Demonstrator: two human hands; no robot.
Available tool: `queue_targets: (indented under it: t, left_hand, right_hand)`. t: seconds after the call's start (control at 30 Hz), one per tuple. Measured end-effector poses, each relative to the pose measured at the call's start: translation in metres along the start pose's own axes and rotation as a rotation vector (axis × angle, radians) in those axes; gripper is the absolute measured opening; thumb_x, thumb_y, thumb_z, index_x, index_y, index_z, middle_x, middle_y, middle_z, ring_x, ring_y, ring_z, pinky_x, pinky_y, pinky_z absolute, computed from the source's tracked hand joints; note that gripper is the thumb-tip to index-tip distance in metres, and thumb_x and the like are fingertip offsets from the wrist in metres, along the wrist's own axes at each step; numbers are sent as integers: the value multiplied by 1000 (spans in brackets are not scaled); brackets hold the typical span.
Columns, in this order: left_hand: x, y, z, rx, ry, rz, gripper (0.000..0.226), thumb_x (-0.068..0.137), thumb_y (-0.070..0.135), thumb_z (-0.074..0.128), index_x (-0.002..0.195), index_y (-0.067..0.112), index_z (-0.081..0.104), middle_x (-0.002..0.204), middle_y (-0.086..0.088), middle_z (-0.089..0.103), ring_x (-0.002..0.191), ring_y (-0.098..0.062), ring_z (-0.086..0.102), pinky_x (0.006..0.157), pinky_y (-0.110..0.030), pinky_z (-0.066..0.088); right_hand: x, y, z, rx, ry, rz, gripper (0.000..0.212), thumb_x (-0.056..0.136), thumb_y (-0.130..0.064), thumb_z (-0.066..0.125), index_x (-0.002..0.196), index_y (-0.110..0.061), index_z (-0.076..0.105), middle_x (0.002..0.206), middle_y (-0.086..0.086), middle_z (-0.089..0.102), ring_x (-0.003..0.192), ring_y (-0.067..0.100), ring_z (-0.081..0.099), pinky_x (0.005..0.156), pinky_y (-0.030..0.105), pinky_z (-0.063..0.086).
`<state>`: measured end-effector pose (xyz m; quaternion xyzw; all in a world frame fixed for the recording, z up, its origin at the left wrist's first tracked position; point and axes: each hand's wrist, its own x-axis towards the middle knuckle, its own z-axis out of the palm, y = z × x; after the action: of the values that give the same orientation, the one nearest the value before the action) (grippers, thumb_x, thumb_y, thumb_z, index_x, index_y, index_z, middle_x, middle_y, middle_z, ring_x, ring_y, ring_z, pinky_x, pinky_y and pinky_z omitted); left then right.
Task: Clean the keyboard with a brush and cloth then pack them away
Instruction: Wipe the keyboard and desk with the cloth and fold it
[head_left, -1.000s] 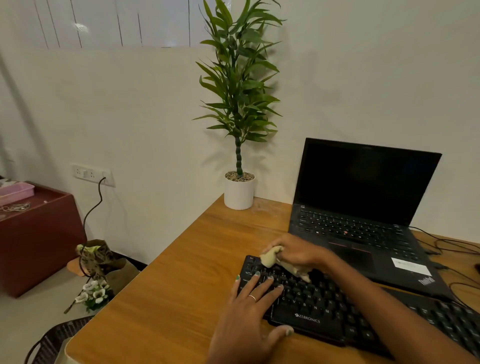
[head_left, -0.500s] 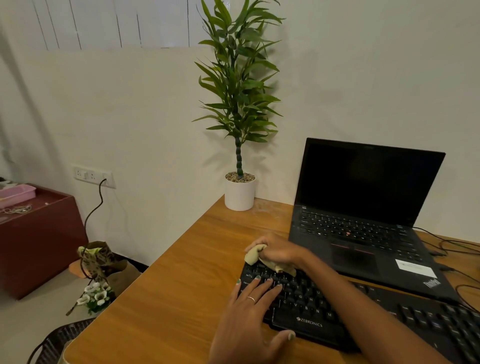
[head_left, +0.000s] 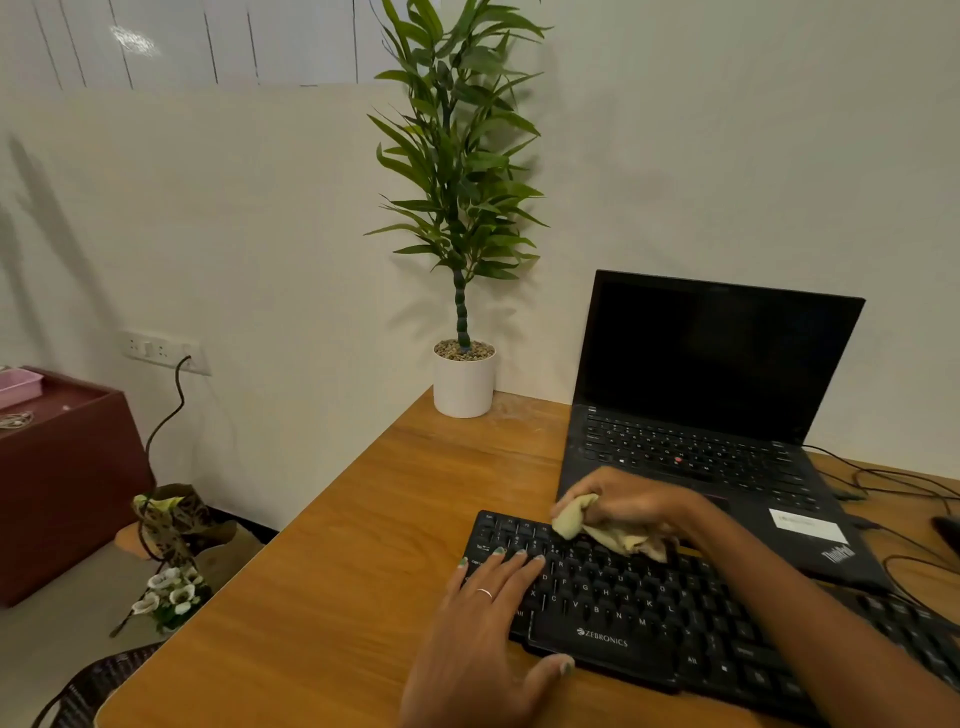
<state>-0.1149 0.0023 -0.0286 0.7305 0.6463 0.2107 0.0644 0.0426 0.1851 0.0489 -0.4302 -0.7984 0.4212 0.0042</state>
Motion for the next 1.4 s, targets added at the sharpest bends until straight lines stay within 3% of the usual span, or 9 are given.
queue_targets:
  t: [0.17,0.27,0.37,0.47,0.6,0.77,1.03,1.23,1.4]
  left_hand:
    - [0,0,-5,-22,-8,3,82,83,76,43,149,48,3,157,27,5,138,10,-6,116,-22,-10]
    - [-1,3,-10,-61,-10,-22,84,83,74,47,147,49,-1,157,24,9,140,8,-1,116,-22,-8]
    - [-1,5,-12,-90,-7,-45,92,81,75,48,146,50,-11,157,19,14,144,2,5,116,-22,-6]
    - [-2,4,-10,-79,19,-37,91,78,77,45,136,57,-22,157,20,15,144,0,9,117,-21,-5]
    - [-2,6,-9,-75,39,-44,91,80,75,47,137,55,-21,157,22,13,144,1,8,113,-19,-10]
    - [-4,6,-7,-64,48,-38,91,79,77,45,139,55,-20,157,20,14,143,1,8,114,-20,-9]
    - [-8,6,-7,-66,81,-25,92,79,75,46,143,51,-15,156,22,17,142,3,11,113,-17,-8]
    - [-5,2,-2,-94,95,-37,94,77,78,48,142,53,-16,156,21,19,142,2,14,115,-18,-5]
    - [-5,2,0,-89,108,-33,96,77,79,48,146,49,-12,156,19,20,143,0,16,114,-19,-4]
  right_hand:
    - [25,-38,39,-3,15,-105,41,90,10,39,124,-4,57,107,2,59,53,-7,55,45,10,40]
    - [30,-44,41,-42,35,-133,43,88,10,39,124,-5,58,122,6,57,76,-6,58,58,10,44]
    - [12,-25,23,-80,22,-113,40,87,9,41,118,-5,62,101,0,61,71,4,55,55,9,40]
    - [-13,14,-5,-93,42,-61,41,82,8,44,105,-15,70,104,2,65,85,27,60,67,28,47]
    - [-38,48,-35,-130,16,41,45,81,5,48,97,-29,72,118,2,64,108,29,59,91,44,48]
    - [-30,20,-14,-170,-25,-23,39,89,3,45,119,-15,62,122,4,59,84,10,55,73,24,45]
    - [-16,11,9,-21,52,-65,29,92,2,46,114,-4,63,106,20,65,71,16,56,60,26,45]
    - [-57,53,-37,-275,41,62,35,87,4,50,111,-15,68,114,7,65,99,22,62,86,38,51]
    - [-79,65,-44,-215,84,130,31,89,1,50,108,-16,68,110,3,65,89,9,59,81,27,50]
